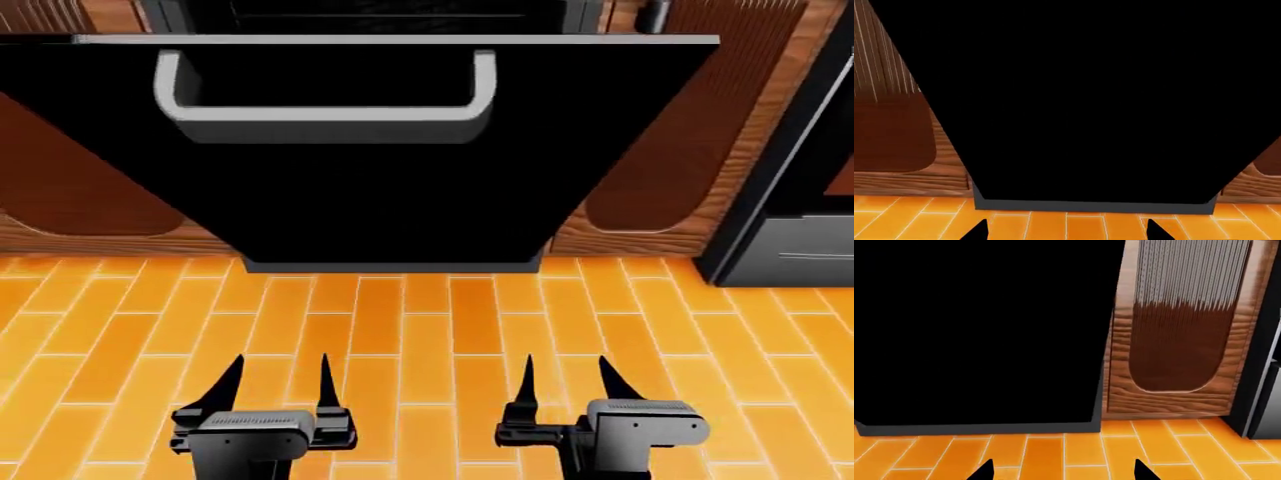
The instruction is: Close the dishwasher door
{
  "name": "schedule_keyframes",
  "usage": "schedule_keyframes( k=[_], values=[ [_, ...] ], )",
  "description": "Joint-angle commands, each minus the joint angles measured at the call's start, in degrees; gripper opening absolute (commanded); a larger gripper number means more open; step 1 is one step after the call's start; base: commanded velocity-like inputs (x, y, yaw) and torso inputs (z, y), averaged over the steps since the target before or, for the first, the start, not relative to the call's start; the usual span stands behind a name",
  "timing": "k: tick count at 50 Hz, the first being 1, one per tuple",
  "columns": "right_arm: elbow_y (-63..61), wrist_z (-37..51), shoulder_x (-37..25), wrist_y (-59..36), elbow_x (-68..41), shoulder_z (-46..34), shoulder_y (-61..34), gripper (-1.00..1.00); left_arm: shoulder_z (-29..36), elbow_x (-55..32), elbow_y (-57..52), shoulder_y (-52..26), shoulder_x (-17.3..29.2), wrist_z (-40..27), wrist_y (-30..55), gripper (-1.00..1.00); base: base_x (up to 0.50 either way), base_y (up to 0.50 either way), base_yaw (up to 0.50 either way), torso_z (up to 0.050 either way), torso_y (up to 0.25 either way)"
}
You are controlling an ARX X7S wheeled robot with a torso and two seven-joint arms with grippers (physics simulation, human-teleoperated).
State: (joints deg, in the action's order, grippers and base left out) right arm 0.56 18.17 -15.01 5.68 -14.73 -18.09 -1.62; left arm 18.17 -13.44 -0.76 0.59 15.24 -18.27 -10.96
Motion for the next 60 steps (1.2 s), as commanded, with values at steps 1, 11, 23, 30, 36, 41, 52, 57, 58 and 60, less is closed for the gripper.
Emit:
schedule_keyframes(
  k=[1,11,23,30,36,41,52,57,58,60],
  values=[
    [-0.17,0.07,-0.25,-0.07,-0.21,-0.3,0.01,1.0,0.31,-0.11,-0.01,-0.06,0.19,-0.12,0.09,1.0,0.0,0.5,0.0,0.0,0.0],
    [0.09,0.49,-0.09,0.1,-1.19,0.18,-0.08,1.0,0.67,0.11,0.18,-0.24,0.34,-0.33,0.33,1.0,0.0,0.45,0.0,0.0,0.0],
    [0.13,1.24,-0.15,-1.0,-1.26,-0.04,-0.37,1.0,1.11,0.44,0.16,-0.44,0.54,-0.72,0.91,1.0,0.0,0.0,0.0,0.0,0.0],
    [-0.01,0.35,-0.43,-0.36,-1.61,-0.54,-0.18,1.0,1.42,0.78,0.21,-0.55,0.66,-0.94,1.14,1.0,0.3,0.0,0.0,0.0,0.0],
    [0.19,0.22,-0.56,-0.3,-1.27,-0.97,-0.32,1.0,1.6,0.78,0.18,-0.61,0.76,-1.02,1.25,1.0,0.5,0.0,0.0,0.0,0.0],
    [0.09,0.39,-0.66,-0.52,-1.12,-1.18,-0.38,1.0,1.69,0.66,0.12,-0.62,0.85,-1.03,1.21,1.0,0.5,0.0,0.0,0.0,0.0],
    [0.23,1.39,-0.63,-1.58,-0.76,-1.36,-0.76,1.0,1.81,0.48,0.26,-0.65,0.94,-1.1,0.75,1.0,0.49,0.0,0.0,0.0,0.0],
    [0.39,2.01,-0.53,-1.86,-0.64,-1.28,-0.89,1.0,1.91,0.43,0.1,-0.62,1.02,-1.19,0.8,1.0,0.01,0.0,0.0,0.0,0.0],
    [0.21,2.07,-0.6,-1.8,-0.49,-1.36,-0.82,1.0,1.93,0.43,0.15,-0.63,1.03,-1.19,0.75,1.0,0.0,0.0,0.0,0.0,0.0],
    [0.03,2.15,-0.69,-1.59,-0.27,-1.46,-0.71,1.0,1.96,0.42,0.26,-0.65,1.03,-1.2,0.65,1.0,0.0,0.0,0.0,0.0,0.0]
  ],
)
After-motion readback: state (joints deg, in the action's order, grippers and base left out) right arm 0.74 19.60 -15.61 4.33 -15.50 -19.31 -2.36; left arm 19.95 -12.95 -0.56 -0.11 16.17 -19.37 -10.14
